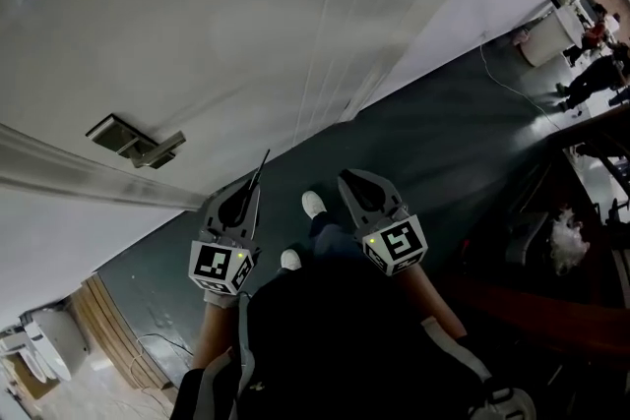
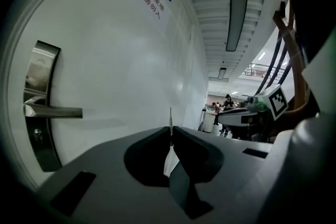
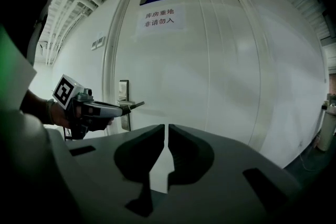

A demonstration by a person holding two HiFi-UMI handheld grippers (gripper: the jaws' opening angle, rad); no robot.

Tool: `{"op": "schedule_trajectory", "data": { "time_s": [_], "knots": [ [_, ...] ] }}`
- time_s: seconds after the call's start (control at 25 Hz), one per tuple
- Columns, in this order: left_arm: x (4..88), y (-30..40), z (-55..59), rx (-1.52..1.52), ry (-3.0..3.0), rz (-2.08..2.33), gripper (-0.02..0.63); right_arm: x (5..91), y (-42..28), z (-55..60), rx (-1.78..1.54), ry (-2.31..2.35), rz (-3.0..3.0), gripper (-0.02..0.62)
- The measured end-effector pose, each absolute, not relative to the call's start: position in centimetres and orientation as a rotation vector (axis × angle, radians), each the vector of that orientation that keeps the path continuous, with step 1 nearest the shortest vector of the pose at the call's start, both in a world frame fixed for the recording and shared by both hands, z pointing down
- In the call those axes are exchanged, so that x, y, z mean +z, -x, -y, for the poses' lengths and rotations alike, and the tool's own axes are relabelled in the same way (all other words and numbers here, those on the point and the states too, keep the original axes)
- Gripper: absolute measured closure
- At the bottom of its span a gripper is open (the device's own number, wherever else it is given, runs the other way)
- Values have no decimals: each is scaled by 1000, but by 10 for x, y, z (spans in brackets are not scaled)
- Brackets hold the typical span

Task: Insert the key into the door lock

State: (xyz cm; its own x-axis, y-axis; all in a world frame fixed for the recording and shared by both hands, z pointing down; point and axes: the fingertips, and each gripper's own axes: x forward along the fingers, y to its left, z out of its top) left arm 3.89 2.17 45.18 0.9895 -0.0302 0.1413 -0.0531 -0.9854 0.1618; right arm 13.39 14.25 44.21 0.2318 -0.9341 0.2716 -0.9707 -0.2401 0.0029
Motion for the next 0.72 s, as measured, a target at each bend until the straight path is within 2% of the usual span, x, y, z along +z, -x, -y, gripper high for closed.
{"op": "schedule_trajectory", "data": {
  "time_s": [0.32,0.72],
  "knots": [
    [456,-84,25,228,-2915,221,580,445,-185,-71,332,-2165,2015,563],
    [454,-104,67,158,-2746,494,580,439,-204,8,297,-1849,2318,563]
  ]
}}
